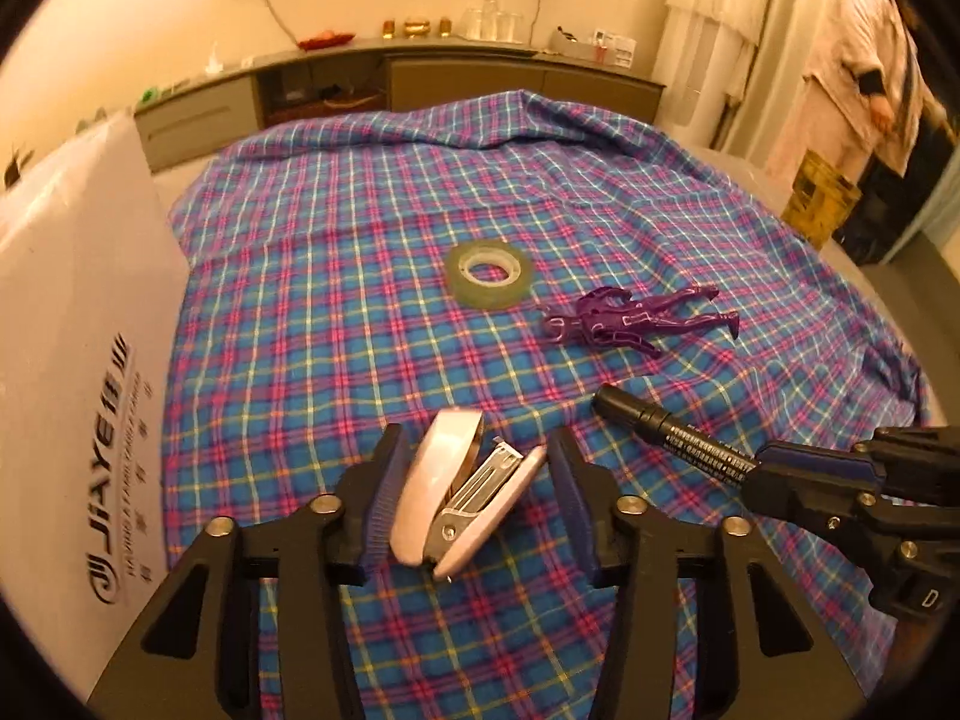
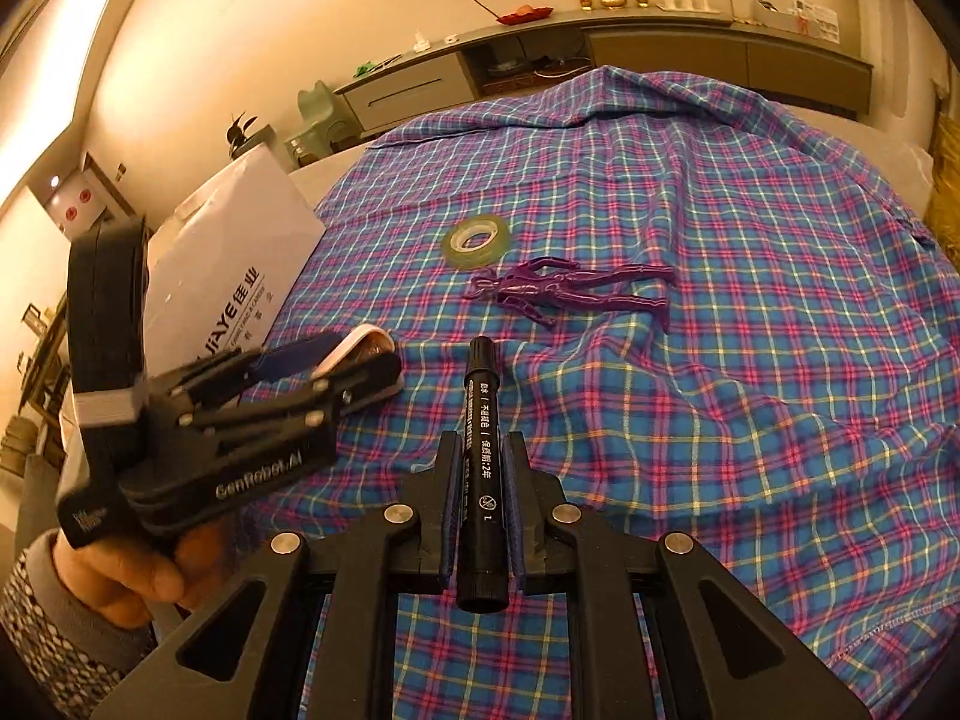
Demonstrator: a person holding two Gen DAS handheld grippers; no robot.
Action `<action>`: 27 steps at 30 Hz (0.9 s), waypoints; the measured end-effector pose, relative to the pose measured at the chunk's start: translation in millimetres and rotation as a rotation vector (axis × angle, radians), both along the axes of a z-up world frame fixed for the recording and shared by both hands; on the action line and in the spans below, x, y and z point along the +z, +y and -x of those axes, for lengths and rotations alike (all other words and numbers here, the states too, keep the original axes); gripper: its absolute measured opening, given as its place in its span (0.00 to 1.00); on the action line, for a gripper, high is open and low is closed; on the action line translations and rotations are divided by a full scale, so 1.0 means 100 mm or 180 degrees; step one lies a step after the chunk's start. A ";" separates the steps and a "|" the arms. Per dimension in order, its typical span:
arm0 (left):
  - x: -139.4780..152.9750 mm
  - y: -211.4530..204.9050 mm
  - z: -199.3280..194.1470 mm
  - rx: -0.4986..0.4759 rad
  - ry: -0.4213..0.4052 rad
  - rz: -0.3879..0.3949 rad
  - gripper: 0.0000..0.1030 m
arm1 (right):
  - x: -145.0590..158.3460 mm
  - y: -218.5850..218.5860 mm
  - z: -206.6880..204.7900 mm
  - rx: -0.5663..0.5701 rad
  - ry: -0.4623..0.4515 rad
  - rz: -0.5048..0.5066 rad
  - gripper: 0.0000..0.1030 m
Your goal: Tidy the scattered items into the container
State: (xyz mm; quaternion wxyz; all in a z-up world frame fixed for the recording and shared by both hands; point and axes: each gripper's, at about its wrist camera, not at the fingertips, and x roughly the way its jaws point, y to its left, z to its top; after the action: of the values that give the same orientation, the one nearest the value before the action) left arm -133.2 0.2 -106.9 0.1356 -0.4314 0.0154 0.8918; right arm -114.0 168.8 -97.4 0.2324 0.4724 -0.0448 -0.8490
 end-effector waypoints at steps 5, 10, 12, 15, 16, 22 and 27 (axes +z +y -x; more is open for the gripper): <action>0.15 -0.05 -0.04 0.0014 0.0127 -0.0122 0.07 | -0.01 0.02 -0.02 -0.0015 -0.0029 0.0100 0.14; 0.03 -0.18 0.00 0.0177 -0.0051 -0.0137 0.43 | 0.02 0.01 -0.06 -0.0034 -0.0034 0.0157 0.14; -0.03 -0.20 -0.02 0.0199 -0.0053 -0.0133 0.60 | 0.01 0.01 -0.07 -0.0040 -0.0046 0.0153 0.14; -0.15 -0.19 -0.02 0.0140 -0.0164 -0.0123 0.62 | -0.01 -0.02 -0.07 -0.0018 -0.0061 0.0143 0.14; -0.18 -0.18 -0.03 0.0130 -0.0153 -0.0097 0.62 | -0.02 -0.03 -0.07 -0.0009 -0.0063 0.0137 0.14; -0.15 -0.32 -0.09 0.0249 -0.0262 -0.0222 0.58 | -0.04 0.01 -0.05 -0.0011 -0.0088 0.0152 0.14; -0.16 -0.39 -0.23 0.0246 -0.0201 -0.0135 0.54 | -0.01 0.02 -0.05 0.0004 -0.0099 0.0207 0.14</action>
State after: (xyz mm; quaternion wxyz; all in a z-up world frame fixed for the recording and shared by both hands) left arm -110.3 -39.1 -122.7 0.1107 -0.4566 -0.0245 0.8824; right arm -108.7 170.5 -98.6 0.2474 0.4777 -0.0757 -0.8396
